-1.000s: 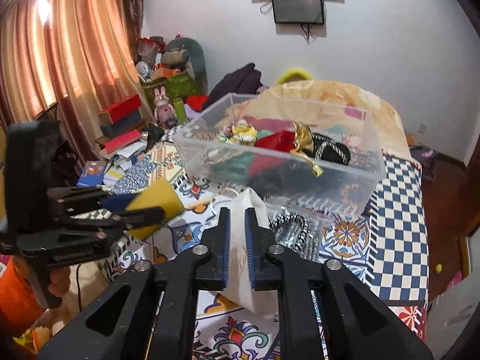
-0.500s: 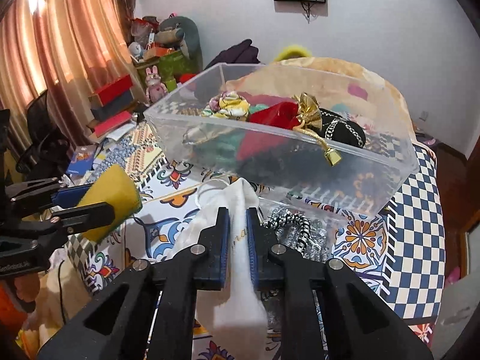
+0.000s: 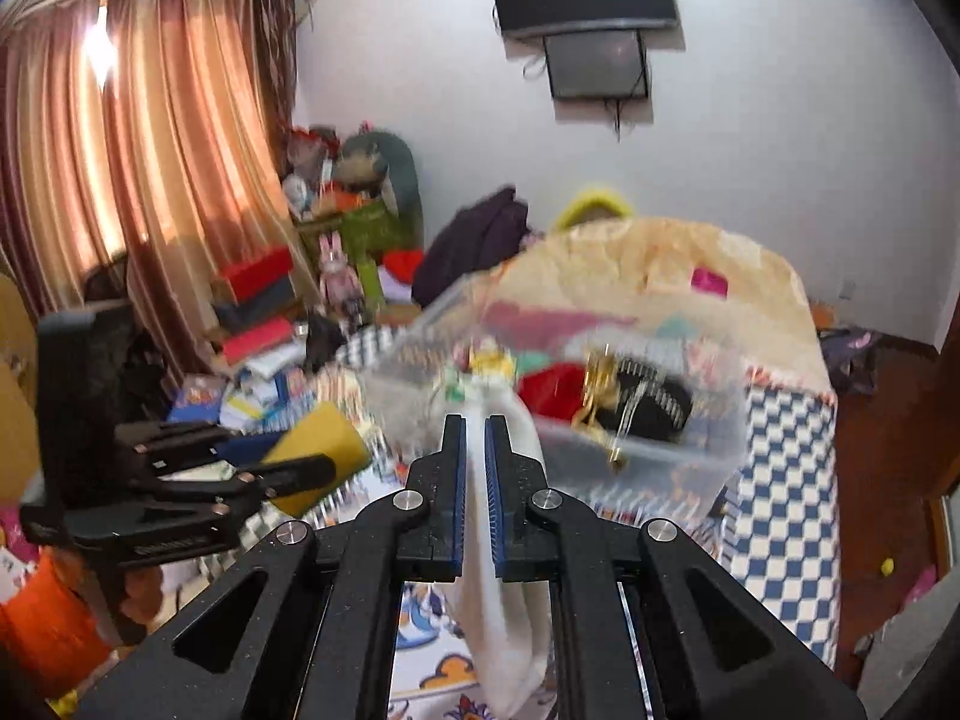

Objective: Organize soft objects
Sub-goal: 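Place the sponge and white pouch into the clear box, open both tools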

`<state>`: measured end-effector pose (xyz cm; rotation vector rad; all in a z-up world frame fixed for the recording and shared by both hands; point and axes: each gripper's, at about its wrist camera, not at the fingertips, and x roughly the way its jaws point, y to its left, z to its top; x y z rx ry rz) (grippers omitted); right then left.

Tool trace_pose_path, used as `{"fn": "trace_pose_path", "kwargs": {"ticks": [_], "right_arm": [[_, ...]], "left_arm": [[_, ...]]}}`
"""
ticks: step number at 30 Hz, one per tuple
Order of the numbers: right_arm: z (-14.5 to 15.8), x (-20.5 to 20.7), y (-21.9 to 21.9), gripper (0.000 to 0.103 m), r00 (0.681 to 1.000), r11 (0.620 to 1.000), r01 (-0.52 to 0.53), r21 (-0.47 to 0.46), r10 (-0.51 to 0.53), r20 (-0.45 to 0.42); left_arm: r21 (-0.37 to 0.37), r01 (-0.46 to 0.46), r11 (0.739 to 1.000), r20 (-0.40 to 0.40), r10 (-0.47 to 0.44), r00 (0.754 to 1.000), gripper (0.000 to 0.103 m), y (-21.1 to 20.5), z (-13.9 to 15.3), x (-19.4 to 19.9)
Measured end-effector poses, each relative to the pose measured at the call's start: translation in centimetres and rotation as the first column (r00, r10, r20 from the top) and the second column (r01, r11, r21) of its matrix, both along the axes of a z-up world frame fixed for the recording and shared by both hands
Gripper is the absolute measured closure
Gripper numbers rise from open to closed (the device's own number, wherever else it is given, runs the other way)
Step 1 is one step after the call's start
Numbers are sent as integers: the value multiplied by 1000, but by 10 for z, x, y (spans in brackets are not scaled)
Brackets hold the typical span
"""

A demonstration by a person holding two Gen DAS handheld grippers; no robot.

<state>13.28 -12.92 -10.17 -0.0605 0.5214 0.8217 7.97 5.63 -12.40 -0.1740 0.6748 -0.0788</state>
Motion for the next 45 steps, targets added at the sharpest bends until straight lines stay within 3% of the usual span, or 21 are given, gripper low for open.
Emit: {"fn": "trace_pose_path", "kwargs": {"ticks": [6,10,13,15,17,23,24,26,27,32,38,45], "right_arm": [[27,3,-8,97,997,999,25,45,-28,67],[10,12,-3,97,999,999,39,-10,-39,22],[-19,19,8,80,999,996,18,-89,-22,-44],[-39,22,17,55,997,991,6,-134,-16,-74],[-52,28,21,51,995,987,-7,-163,-8,-97],[-72,47,34,54,989,979,-38,-201,8,-148],[-71,48,35,69,989,979,-39,-198,9,-148],[-70,51,36,86,985,980,-65,-188,33,-169],[-69,52,34,89,984,982,-68,-176,38,-172],[-57,40,29,93,989,989,-60,-138,40,-142],[-18,29,9,94,996,999,-47,-15,46,-71],[30,26,-11,94,995,995,59,85,-66,73]], "left_arm": [[11,-4,1000,60,4,998,70,-2,22,8],[-4,-5,1000,65,5,998,70,-2,22,9],[-7,-4,1000,44,4,999,70,-2,15,7],[-8,-4,1000,31,4,1000,70,-1,11,5],[-16,-7,1000,22,7,1000,70,0,8,3],[-31,-16,999,5,16,1000,70,6,1,0],[-33,-17,999,2,17,1000,70,6,0,0],[-38,-19,999,-2,19,1000,70,7,-1,1],[-39,-20,999,-2,19,1000,70,7,-1,1],[-33,-17,999,8,17,1000,70,7,3,5],[-14,-10,1000,46,11,999,70,5,17,13],[15,-3,1000,103,1,995,70,-4,39,32]]}}
